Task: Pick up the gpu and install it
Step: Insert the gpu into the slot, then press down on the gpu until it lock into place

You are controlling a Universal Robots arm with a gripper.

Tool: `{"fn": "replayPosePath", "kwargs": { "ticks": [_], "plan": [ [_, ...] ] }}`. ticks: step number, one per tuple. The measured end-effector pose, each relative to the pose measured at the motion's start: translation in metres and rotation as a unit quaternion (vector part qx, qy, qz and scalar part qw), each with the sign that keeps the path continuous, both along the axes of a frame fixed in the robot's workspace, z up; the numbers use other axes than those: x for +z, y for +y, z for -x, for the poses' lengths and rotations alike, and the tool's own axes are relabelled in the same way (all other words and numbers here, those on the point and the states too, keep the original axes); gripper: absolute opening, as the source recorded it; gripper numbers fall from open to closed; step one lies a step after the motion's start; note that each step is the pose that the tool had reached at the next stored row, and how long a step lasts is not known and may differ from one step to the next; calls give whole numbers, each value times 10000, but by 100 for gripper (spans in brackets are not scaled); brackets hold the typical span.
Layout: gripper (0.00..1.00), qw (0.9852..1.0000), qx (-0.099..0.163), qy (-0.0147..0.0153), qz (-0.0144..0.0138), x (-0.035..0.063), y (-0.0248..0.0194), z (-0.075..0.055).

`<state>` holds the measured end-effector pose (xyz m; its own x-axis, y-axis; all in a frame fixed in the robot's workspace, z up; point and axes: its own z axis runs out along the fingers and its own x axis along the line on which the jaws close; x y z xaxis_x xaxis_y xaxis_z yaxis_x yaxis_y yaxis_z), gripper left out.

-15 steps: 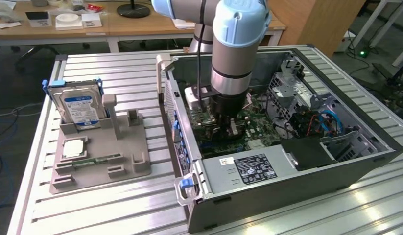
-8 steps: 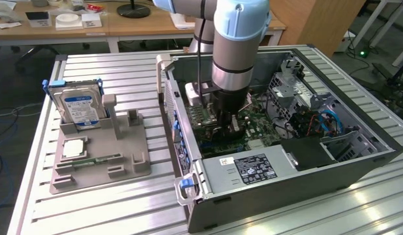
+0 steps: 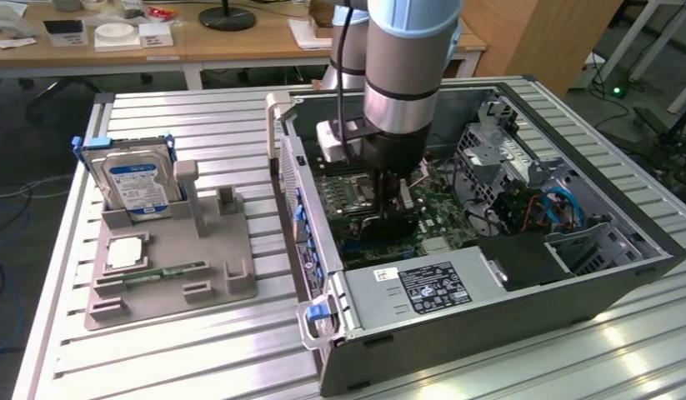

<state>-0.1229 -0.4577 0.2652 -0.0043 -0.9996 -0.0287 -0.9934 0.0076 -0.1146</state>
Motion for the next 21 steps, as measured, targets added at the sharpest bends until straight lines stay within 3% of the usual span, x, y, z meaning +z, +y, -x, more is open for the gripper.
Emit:
{"fn": "replayPosePath", "kwargs": {
  "ticks": [5,7,11,14,21],
  "plan": [
    [35,10000,0,-42,1,156,0,1],
    [35,10000,-1,-58,-1,162,0,3],
    [27,10000,0,-58,0,162,0,3],
    [11,10000,0,-58,0,162,0,3],
    [11,10000,0,-58,0,162,0,3]
  ]
}}
